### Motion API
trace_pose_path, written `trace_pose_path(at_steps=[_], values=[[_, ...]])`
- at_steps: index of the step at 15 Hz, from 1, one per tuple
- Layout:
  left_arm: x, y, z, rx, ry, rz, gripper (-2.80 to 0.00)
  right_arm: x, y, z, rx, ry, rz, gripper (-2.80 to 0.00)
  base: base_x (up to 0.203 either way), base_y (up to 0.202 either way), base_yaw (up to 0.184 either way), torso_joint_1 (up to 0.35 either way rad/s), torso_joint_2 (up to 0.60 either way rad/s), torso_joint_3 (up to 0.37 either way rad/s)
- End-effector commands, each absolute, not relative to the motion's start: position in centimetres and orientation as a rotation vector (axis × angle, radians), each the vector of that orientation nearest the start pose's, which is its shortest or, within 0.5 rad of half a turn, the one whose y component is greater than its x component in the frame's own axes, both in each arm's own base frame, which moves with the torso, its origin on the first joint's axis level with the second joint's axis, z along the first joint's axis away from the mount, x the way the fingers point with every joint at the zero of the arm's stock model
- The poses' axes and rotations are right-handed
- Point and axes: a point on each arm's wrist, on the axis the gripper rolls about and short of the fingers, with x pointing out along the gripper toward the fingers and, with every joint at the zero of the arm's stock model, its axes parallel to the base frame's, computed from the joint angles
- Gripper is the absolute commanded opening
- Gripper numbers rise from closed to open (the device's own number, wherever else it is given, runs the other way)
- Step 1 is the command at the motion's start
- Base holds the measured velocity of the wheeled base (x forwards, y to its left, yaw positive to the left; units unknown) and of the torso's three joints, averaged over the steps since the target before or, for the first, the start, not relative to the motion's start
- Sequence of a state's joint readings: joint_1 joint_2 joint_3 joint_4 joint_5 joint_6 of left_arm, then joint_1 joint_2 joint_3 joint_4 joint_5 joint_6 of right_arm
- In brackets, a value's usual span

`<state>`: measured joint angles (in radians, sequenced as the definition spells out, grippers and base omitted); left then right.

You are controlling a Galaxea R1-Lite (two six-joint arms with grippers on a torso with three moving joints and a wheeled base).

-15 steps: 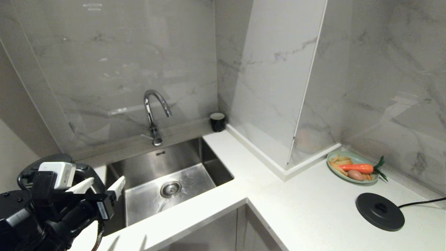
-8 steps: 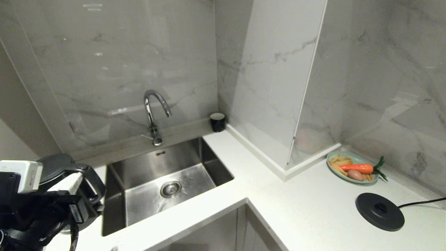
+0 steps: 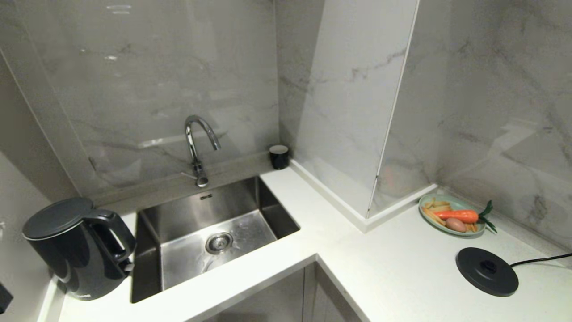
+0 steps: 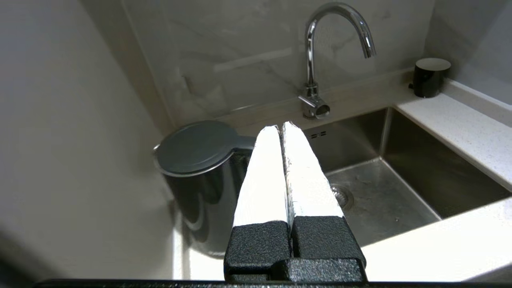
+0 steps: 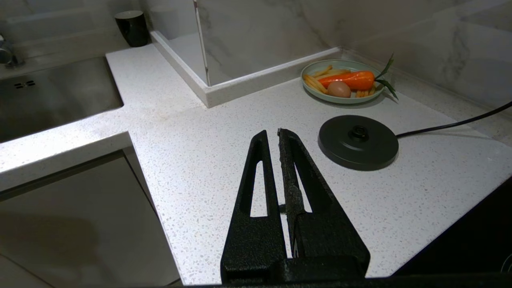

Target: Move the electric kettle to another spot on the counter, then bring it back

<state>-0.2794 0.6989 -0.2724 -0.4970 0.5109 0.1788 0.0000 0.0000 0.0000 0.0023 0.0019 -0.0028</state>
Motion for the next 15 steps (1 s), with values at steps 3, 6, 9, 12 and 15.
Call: trace_pose_path(at_steps=[3, 6, 9, 12, 15], values=[[2.0, 0.8, 20.3, 0.163, -0.028, 0.372, -2.8, -2.3, 0.0, 7.5, -0.003, 0.002, 0.002, -2.8, 0.0, 0.0, 0.0, 0.0, 0.0, 0.0], [0.9, 1.2, 19.8, 0.203, -0.026, 0.586, -2.8, -2.3, 0.0, 7.5, -0.005, 0.002, 0.003, -2.8, 0.0, 0.0, 0.0, 0.0, 0.0, 0.0], [-0.4, 0.9, 16.7, 0.227, -0.027, 0.546, -2.8, -2.3, 0.0, 7.5, -0.008, 0.002, 0.003, -2.8, 0.0, 0.0, 0.0, 0.0, 0.0, 0.0], [-0.6, 0.8, 14.1, 0.203, -0.037, 0.588, -2.8, -2.3, 0.0, 7.5, -0.008, 0.002, 0.003, -2.8, 0.0, 0.0, 0.0, 0.0, 0.0, 0.0], [-0.2, 0.3, 13.5, 0.166, -0.096, 0.329, -2.8, -2.3, 0.0, 7.5, -0.008, 0.002, 0.003, -2.8, 0.0, 0.0, 0.0, 0.0, 0.0, 0.0]])
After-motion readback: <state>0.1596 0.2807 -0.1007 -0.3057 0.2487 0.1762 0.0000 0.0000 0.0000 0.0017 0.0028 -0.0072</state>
